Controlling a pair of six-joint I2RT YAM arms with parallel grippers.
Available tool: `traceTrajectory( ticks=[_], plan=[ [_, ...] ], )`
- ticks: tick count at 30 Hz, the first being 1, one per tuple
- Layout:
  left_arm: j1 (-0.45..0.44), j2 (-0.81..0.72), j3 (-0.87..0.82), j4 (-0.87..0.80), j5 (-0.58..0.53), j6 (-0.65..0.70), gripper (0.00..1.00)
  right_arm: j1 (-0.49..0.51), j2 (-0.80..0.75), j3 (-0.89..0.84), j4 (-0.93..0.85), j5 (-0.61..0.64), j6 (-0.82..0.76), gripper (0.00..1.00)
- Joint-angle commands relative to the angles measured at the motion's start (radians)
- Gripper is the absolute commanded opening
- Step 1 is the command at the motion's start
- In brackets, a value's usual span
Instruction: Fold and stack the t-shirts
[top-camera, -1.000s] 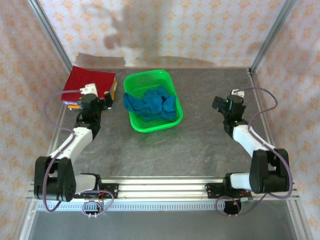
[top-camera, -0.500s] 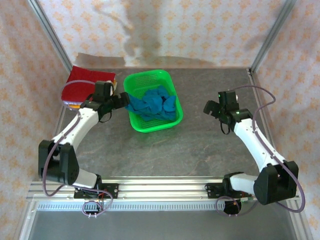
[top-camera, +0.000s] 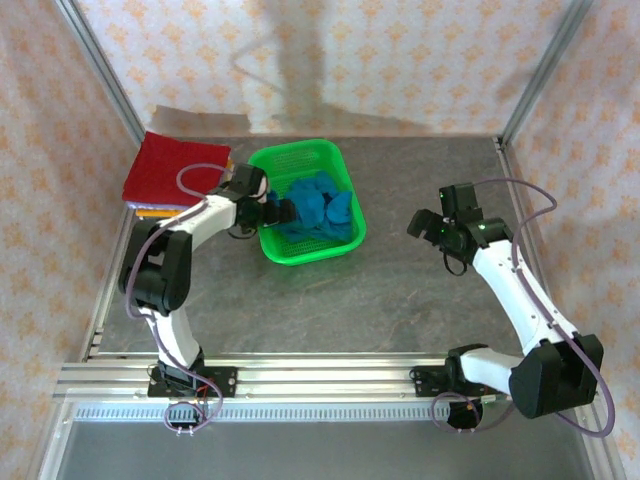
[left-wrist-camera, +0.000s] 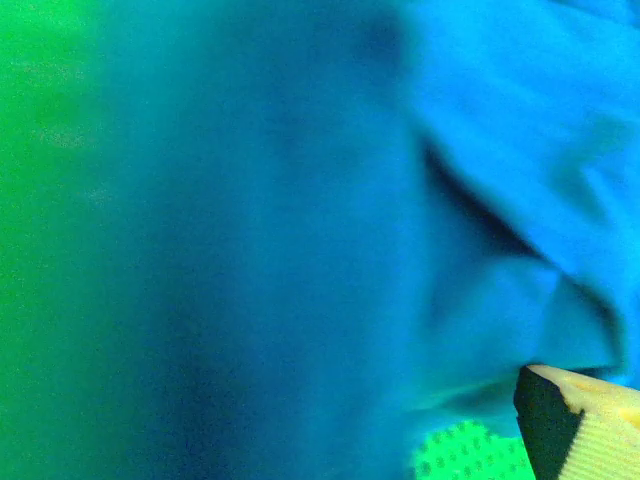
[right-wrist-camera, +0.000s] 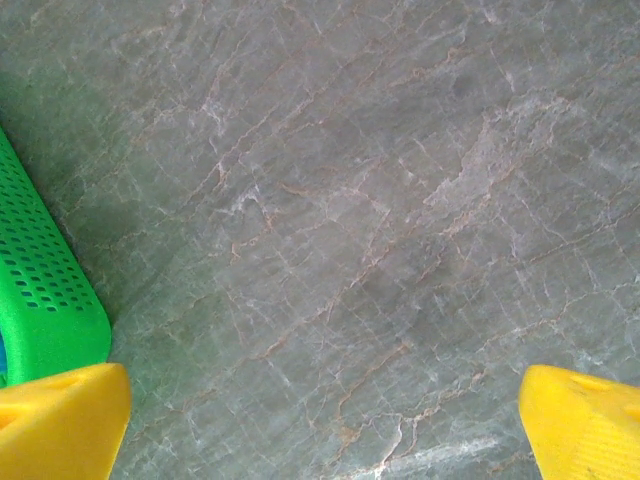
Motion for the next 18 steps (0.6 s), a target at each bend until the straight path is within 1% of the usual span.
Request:
traceTrajectory(
  ticks=[1,3,6,9,12,14,18],
  plan=[
    [-0.075,0.047,0.105,0.005,0.083,0.008,0.99,0.003,0.001,0.036,-0.051,-0.030,0.033,0.99],
    [-0.118,0.091,0.168,-0.015,0.093,0.024,0.99,0.003,0.019,0.051,-0.048,-0.069,0.049,0.99],
    [-0.170,0.136,0.262,-0.058,0.086,0.056,0.99,0.009,0.089,0.098,-0.060,-0.127,0.085,0.99],
    [-0.181,0.150,0.321,-0.108,0.044,0.071,0.99,0.049,0.172,0.181,-0.092,-0.140,0.089,0.99],
    [-0.173,0.114,0.314,-0.127,-0.016,0.066,0.99,0.126,0.268,0.297,-0.131,-0.095,0.052,0.99],
    [-0.160,0.073,0.286,-0.137,-0.023,0.051,0.99,0.172,0.347,0.390,-0.166,-0.051,0.019,0.99],
    [-0.137,-0.065,0.169,-0.155,-0.023,0.039,0.99,0.232,0.576,0.626,-0.287,0.040,-0.075,0.99]
  ],
)
